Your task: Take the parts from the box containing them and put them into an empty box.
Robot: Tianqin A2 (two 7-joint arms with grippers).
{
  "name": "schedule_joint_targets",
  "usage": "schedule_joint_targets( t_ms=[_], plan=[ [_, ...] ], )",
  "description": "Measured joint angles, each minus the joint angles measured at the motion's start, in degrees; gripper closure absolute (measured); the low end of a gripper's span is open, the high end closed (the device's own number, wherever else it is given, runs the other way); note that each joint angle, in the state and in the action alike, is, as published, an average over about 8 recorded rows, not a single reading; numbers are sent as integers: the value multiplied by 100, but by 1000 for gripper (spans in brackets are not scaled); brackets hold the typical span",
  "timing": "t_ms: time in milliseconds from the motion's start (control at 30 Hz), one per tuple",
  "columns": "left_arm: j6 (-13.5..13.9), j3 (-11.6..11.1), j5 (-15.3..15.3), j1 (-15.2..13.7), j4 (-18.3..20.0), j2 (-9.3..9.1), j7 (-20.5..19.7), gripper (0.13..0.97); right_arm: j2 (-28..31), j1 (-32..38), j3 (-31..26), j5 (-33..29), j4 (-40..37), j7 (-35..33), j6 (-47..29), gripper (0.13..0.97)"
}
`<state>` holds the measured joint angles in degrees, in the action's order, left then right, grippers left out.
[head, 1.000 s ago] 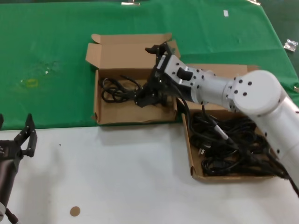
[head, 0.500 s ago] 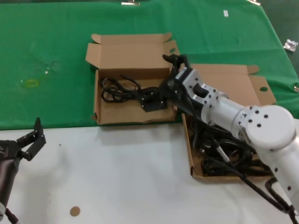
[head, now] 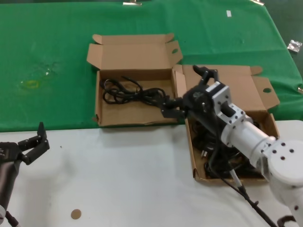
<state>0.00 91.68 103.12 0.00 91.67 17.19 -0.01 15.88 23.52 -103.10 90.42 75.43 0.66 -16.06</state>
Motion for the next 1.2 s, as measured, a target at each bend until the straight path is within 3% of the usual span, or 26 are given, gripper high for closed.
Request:
schedule_joint_targets(
  t_ms=[200,800,1200],
  plan=[
    [0,0,0,0,0,0,0,158,28,-501,242,269,343,-14,340,129],
    [0,0,1,0,0,0,0,132,110,-1968,956,1063,1358,-55,1343,129],
    [0,0,1,0,0,0,2,132,119,-2141,1040,1157,1479,-60,1462,129]
  ],
)
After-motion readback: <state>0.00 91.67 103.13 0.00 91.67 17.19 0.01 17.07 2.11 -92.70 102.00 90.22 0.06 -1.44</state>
